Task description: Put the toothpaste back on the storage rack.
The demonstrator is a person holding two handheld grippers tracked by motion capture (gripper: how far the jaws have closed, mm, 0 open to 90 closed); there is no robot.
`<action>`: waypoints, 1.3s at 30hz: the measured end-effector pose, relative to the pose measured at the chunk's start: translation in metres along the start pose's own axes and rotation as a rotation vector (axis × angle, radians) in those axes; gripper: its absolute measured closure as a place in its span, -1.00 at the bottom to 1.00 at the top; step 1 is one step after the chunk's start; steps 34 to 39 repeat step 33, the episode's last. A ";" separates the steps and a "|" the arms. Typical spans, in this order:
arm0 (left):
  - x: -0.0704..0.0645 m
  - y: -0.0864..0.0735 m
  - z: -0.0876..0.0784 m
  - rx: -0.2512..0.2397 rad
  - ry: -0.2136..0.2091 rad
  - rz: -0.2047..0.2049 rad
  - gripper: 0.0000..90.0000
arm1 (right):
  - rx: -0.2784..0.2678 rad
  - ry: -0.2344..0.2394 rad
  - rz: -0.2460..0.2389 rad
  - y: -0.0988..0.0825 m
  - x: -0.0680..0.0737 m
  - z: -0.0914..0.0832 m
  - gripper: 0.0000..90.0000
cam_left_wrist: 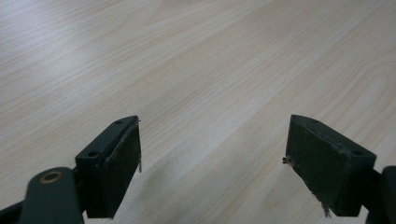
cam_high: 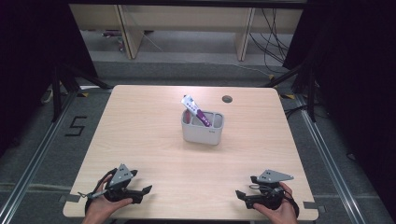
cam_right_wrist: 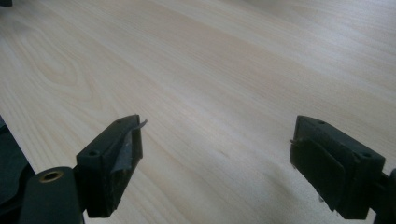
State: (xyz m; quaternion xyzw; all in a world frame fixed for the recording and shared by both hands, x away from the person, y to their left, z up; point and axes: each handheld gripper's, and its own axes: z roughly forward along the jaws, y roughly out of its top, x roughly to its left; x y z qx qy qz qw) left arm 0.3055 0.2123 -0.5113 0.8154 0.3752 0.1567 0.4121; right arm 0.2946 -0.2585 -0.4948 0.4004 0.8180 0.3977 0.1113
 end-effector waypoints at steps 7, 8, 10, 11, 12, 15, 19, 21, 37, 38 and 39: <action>0.000 0.000 0.000 -0.001 0.000 0.002 -0.60 | 0.017 -0.002 0.046 -0.003 0.003 -0.003 -0.61; 0.000 0.000 0.000 -0.001 0.000 0.001 -0.60 | 0.007 0.001 0.045 -0.003 0.003 -0.002 -0.61; 0.000 0.000 0.000 0.006 0.001 0.005 -0.60 | 0.013 -0.006 0.034 -0.004 0.002 -0.004 -0.61; 0.000 0.000 0.000 0.004 0.003 0.003 -0.60 | 0.007 -0.009 0.014 -0.004 0.000 -0.004 -0.61; 0.000 0.000 0.000 0.005 0.003 0.004 -0.60 | 0.011 -0.006 0.031 -0.005 0.001 -0.004 -0.62; 0.001 0.000 0.000 0.004 0.003 0.004 -0.60 | 0.008 -0.016 0.019 -0.005 0.000 -0.005 -0.62; 0.001 0.000 0.001 0.007 0.001 0.008 -0.60 | 0.008 -0.017 0.022 -0.007 -0.001 -0.006 -0.62; 0.001 0.000 0.002 -0.006 -0.003 0.006 -0.60 | 0.005 -0.022 0.021 -0.007 -0.002 -0.007 -0.62; 0.005 0.001 0.002 0.013 0.006 0.004 -0.60 | 0.010 -0.029 0.013 -0.008 -0.004 -0.005 -0.62; 0.005 0.001 0.002 0.013 0.006 0.004 -0.60 | 0.010 -0.029 0.013 -0.008 -0.004 -0.005 -0.62; 0.005 0.001 0.002 0.013 0.006 0.004 -0.60 | 0.010 -0.029 0.013 -0.008 -0.004 -0.005 -0.62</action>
